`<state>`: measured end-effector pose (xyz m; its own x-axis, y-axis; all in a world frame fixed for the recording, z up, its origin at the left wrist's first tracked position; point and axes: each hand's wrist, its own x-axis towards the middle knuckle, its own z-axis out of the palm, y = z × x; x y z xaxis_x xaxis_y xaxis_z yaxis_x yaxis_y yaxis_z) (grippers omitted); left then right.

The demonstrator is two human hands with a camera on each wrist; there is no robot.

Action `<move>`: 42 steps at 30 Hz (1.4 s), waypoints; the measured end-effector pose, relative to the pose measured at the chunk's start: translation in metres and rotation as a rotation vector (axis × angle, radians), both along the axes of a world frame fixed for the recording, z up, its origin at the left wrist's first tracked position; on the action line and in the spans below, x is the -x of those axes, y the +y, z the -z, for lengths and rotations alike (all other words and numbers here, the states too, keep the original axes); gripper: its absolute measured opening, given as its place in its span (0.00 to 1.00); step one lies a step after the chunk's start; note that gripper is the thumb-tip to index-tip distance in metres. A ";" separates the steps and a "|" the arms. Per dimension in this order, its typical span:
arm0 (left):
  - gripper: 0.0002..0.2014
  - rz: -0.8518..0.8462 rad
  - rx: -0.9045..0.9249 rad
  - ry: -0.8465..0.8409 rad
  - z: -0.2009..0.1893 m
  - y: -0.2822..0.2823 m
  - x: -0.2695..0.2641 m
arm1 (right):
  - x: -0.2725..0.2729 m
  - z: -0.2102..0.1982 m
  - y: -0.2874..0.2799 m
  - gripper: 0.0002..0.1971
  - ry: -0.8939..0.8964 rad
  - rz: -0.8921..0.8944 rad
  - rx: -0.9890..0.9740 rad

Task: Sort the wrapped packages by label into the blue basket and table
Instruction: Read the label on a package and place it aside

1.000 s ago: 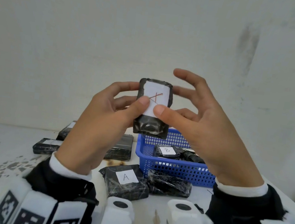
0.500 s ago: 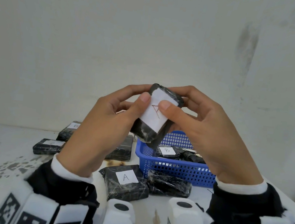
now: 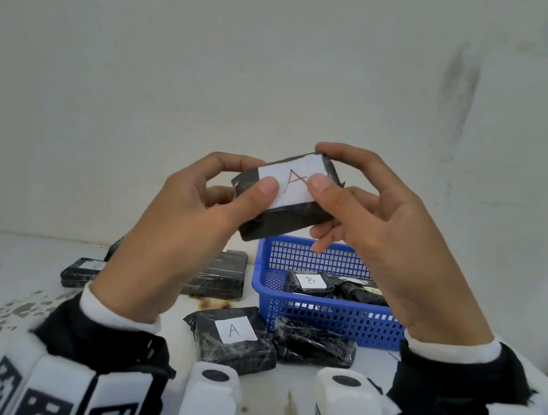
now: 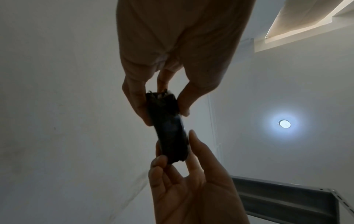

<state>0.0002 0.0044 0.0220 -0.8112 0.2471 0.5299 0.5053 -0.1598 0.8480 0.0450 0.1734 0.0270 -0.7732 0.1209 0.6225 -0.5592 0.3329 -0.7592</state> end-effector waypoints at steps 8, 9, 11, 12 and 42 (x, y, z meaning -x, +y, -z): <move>0.13 0.053 -0.036 -0.044 0.000 -0.003 0.003 | 0.002 0.002 0.001 0.09 -0.013 -0.036 -0.018; 0.14 0.058 -0.045 -0.048 0.000 -0.004 0.003 | 0.002 0.002 0.001 0.08 -0.013 -0.038 -0.027; 0.15 0.072 -0.067 -0.057 -0.001 -0.004 0.004 | 0.002 0.002 0.001 0.07 -0.023 -0.037 -0.028; 0.13 0.078 -0.075 -0.056 -0.001 -0.003 0.004 | 0.001 0.002 0.000 0.07 -0.026 -0.038 -0.020; 0.16 -0.067 0.120 0.014 0.018 0.015 0.025 | 0.004 0.006 0.022 0.13 -0.167 0.028 -0.277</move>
